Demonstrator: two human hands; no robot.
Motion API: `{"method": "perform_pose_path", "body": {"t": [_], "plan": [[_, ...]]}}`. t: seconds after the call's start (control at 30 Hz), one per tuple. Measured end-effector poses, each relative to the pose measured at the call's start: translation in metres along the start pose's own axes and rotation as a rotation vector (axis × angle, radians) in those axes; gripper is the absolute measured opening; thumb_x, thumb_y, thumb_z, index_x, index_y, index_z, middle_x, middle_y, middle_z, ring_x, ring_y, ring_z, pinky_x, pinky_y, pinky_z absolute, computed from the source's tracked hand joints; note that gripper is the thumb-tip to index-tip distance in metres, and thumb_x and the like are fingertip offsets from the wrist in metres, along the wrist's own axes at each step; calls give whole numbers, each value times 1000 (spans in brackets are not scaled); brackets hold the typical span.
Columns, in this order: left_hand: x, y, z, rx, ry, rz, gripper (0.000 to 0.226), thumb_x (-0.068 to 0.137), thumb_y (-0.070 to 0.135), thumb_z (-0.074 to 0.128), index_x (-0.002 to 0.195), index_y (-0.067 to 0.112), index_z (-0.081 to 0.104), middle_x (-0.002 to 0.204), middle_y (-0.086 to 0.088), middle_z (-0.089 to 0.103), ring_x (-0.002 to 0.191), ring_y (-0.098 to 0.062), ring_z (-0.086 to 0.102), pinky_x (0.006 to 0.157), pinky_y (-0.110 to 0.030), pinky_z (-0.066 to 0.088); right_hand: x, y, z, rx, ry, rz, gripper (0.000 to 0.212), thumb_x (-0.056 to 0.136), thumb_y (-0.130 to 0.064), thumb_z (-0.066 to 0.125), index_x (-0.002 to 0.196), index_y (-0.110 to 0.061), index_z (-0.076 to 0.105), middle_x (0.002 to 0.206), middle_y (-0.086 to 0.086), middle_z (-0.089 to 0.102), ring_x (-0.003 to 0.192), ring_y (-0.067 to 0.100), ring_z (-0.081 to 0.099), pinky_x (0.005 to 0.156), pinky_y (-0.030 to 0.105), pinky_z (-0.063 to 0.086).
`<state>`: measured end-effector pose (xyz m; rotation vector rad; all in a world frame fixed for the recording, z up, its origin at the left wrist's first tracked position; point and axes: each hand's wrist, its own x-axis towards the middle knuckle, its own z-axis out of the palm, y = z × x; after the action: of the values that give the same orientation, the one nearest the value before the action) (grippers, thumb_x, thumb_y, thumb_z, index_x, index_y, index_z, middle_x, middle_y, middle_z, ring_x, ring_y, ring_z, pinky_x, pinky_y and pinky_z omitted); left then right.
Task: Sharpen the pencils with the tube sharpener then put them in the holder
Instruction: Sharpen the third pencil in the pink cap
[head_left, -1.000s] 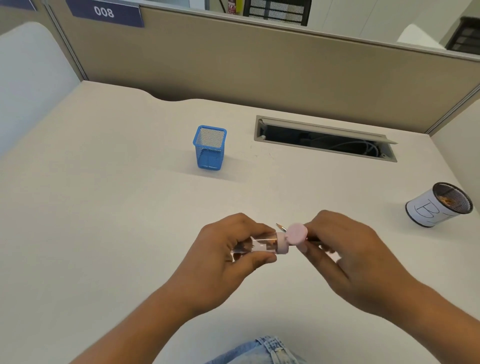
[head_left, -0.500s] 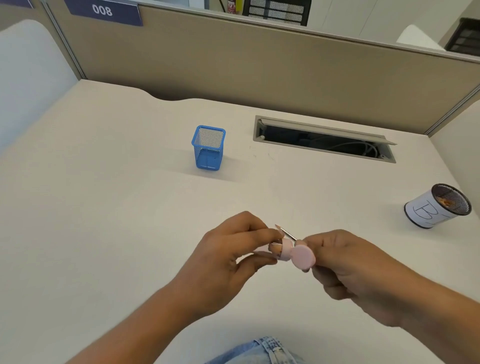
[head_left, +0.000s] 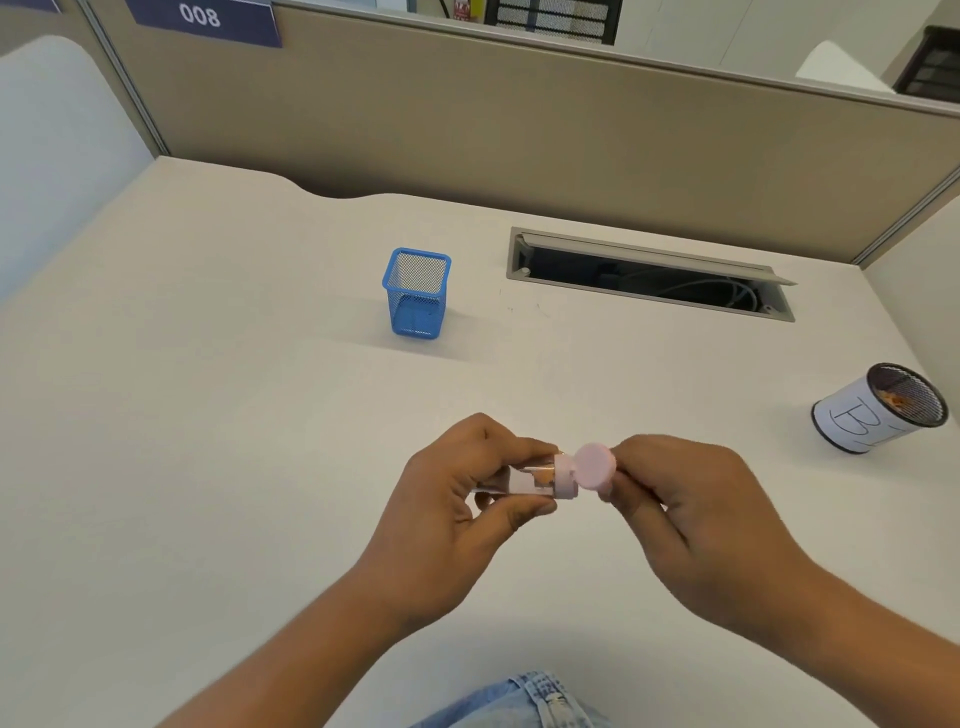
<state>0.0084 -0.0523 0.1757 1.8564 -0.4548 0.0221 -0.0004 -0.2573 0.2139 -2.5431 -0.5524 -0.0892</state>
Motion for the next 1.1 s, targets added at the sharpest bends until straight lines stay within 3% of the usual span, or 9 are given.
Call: {"method": "perform_pose_path", "body": {"t": [0.1, 0.17, 0.3, 0.47, 0.53, 0.67, 0.83, 1.0, 1.1], "plan": [[-2, -7, -1, 126, -35, 133, 29, 83, 15, 72, 112, 21, 70, 96, 14, 59, 85, -3, 58, 73, -15, 47, 4, -5, -4, 710, -295, 613, 27, 83, -27, 63, 59, -18, 55, 51, -4, 28, 48, 13, 19, 44, 17, 21], [-2, -8, -2, 172, -59, 168, 28, 85, 14, 71, 112, 18, 70, 97, 13, 57, 86, 2, 55, 76, -12, 46, 7, -6, -8, 819, -418, 735, 23, 76, -32, 60, 62, -15, 57, 54, -1, 23, 52, 17, 14, 45, 21, 17], [1, -4, -3, 142, -38, 70, 25, 84, 26, 71, 109, 23, 71, 94, 14, 62, 85, -2, 58, 76, -11, 43, 5, -6, -8, 483, -265, 401, 40, 93, -50, 54, 77, -15, 65, 53, -11, 38, 51, 11, 27, 47, 20, 24], [1, -3, -6, 599, -127, 96, 25, 85, 54, 56, 104, 39, 65, 85, 21, 66, 78, -4, 49, 73, -27, 40, 2, 9, -2, -147, -117, -109, 26, 99, -33, 43, 95, -22, 66, 73, -16, 49, 66, 6, 43, 58, 19, 38], [2, 0, -6, 576, -142, 110, 22, 85, 49, 60, 103, 38, 65, 84, 20, 68, 75, -3, 47, 71, -24, 38, 1, 14, 1, -286, -78, -182, 29, 97, -30, 46, 89, -14, 68, 70, -5, 50, 62, 16, 41, 50, 31, 38], [3, -3, -6, 495, -88, 157, 22, 81, 36, 70, 101, 30, 70, 87, 17, 70, 79, -8, 55, 69, -21, 44, 2, 10, 5, -315, -17, -179, 38, 99, -35, 41, 79, -15, 67, 61, -3, 51, 53, 19, 41, 45, 29, 30], [3, -11, 0, 602, 6, 342, 19, 81, 21, 74, 99, 14, 72, 88, 5, 72, 77, -20, 59, 68, -32, 46, 1, 1, 10, 72, -147, 259, 39, 99, -39, 46, 68, -18, 57, 52, -9, 43, 50, 7, 44, 46, 17, 31], [-2, -13, 4, 772, 8, 533, 9, 93, 12, 63, 88, 12, 71, 87, 0, 71, 77, -23, 59, 66, -35, 45, 2, -2, 10, 862, -427, 935, 43, 99, -37, 49, 62, -17, 52, 51, -7, 23, 44, 11, 13, 40, 20, 13], [-6, -19, 4, 803, 17, 579, 8, 90, 9, 65, 91, 12, 73, 91, 1, 72, 81, -23, 59, 68, -35, 47, 0, 0, 9, 1060, -556, 1083, 44, 98, -40, 50, 59, -20, 50, 59, -5, 14, 49, 12, 7, 40, 20, 9]]}}
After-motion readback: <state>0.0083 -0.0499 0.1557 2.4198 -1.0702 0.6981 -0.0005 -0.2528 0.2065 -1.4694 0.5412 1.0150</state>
